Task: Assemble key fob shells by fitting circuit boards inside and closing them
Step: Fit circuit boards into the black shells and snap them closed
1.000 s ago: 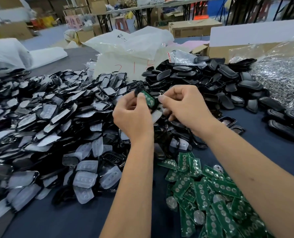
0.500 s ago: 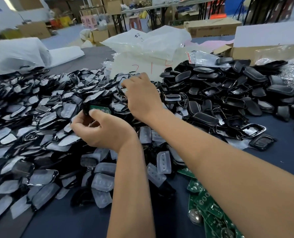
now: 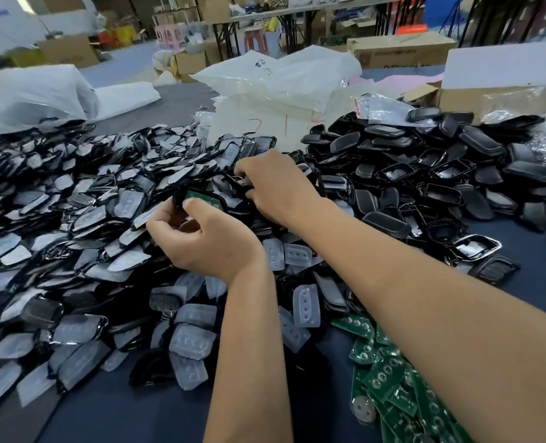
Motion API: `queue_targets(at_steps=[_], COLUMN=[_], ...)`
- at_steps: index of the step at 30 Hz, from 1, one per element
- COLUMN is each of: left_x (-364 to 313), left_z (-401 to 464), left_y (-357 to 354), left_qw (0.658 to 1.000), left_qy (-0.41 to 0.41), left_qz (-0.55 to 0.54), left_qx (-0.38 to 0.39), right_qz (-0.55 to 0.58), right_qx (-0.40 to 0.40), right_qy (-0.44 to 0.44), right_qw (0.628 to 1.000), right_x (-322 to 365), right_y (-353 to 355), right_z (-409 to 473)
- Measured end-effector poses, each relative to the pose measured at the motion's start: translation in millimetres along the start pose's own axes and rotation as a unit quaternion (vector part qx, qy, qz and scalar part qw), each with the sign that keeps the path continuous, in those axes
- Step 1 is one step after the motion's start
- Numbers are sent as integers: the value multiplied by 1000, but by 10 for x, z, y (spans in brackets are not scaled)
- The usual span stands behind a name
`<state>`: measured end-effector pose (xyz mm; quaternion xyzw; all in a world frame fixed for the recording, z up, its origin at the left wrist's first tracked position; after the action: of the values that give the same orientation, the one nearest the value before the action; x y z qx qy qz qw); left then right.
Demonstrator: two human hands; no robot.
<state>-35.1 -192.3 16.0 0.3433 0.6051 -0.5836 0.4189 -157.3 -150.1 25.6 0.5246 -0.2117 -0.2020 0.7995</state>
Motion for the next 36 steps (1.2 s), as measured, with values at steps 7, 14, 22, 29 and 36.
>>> queue_targets(at_steps=[7, 14, 22, 29, 36], left_x=[10, 201, 469, 432, 514], left_z=[-224, -1082, -1689, -1559, -1587], left_y=[-21, -171, -84, -137, -127], left_qw=[997, 912, 671, 714, 705], left_qy=[-13, 64, -130, -71, 74], left_qz=[19, 138, 368, 229, 188], left_qx=[67, 380, 630, 658, 679], right_qz=[94, 313, 358, 404, 522], right_qx=[-85, -283, -302, -252, -320], right_qy=[-21, -268, -342, -295, -324], right_qw=[992, 866, 814, 828, 721], right_x=[-95, -1013, -1288, -1245, -1223], right_y=[398, 738, 619, 566, 513], right_z=[-398, -1575, -2585, -2605, -2607])
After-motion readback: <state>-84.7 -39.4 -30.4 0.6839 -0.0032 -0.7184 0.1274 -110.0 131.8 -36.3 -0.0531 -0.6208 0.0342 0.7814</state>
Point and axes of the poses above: each hand's wrist, its own z-axis towards the middle knuckle, its own y-axis out of the back of the hand, x = y × z, the point moved 3 cm from there along z, towards the middle knuckle, and after that the axes turned 7 degrees about y, right-handed, at the moved point
